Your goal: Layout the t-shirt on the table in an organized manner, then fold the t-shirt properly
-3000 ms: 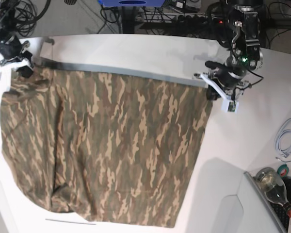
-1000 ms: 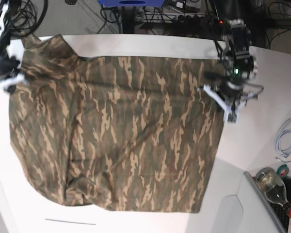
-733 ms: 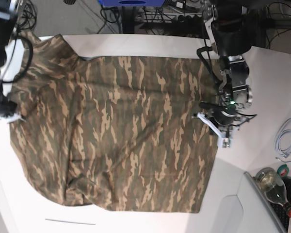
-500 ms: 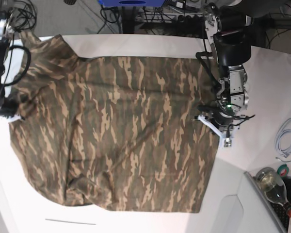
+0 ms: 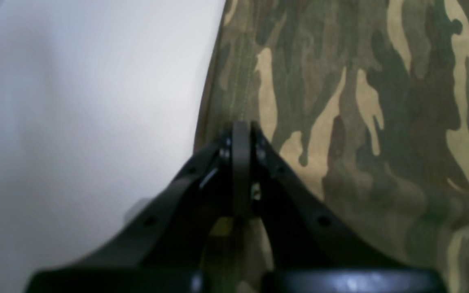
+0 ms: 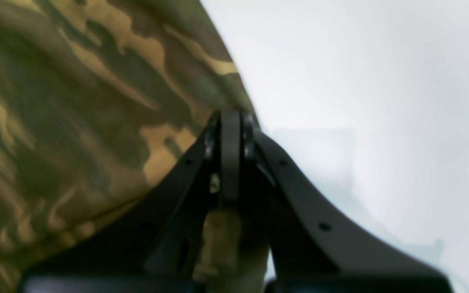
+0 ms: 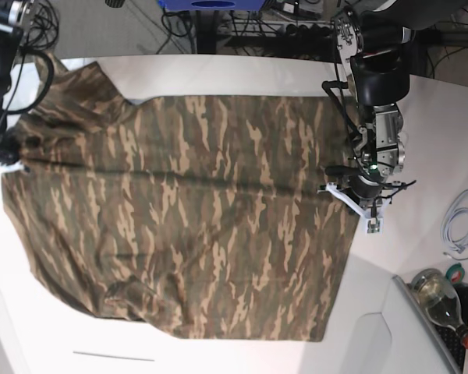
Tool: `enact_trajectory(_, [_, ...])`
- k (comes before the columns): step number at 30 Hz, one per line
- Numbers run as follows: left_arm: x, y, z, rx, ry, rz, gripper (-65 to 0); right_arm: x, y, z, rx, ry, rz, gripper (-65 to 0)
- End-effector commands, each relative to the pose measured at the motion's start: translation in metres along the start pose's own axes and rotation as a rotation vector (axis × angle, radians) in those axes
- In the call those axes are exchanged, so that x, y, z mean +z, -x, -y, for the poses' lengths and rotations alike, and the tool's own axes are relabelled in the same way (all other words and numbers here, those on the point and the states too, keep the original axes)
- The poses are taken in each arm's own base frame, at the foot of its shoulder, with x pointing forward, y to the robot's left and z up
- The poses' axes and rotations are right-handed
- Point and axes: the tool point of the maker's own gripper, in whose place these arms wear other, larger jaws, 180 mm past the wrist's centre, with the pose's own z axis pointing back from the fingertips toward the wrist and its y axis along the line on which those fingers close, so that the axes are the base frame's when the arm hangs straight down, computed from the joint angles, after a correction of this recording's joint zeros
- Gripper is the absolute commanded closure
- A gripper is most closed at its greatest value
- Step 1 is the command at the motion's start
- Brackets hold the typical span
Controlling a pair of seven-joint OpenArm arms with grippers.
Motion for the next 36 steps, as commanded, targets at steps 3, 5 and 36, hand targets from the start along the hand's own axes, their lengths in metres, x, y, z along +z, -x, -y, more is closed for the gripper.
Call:
enact_trajectory(3, [-0.003, -0.022, -0.004, 0.001, -0.012, 0.026, 0.0, 0.021, -0.04, -0.019, 0.026, -0.048, 0.137, -0.6])
enact_trajectory(5, [-0.003, -0.029, -0.003, 0.003, -0.01, 0.043, 0.0, 0.037, -0.057, -0.028, 0.056, -0.071, 0.205, -0.6])
enact_trajectory(36, [0.089, 0.071, 0.003, -0.14, 0.089, -0.154, 0.0, -0.043, -0.071, -0.072, 0.09, -0.056, 0.133, -0.6])
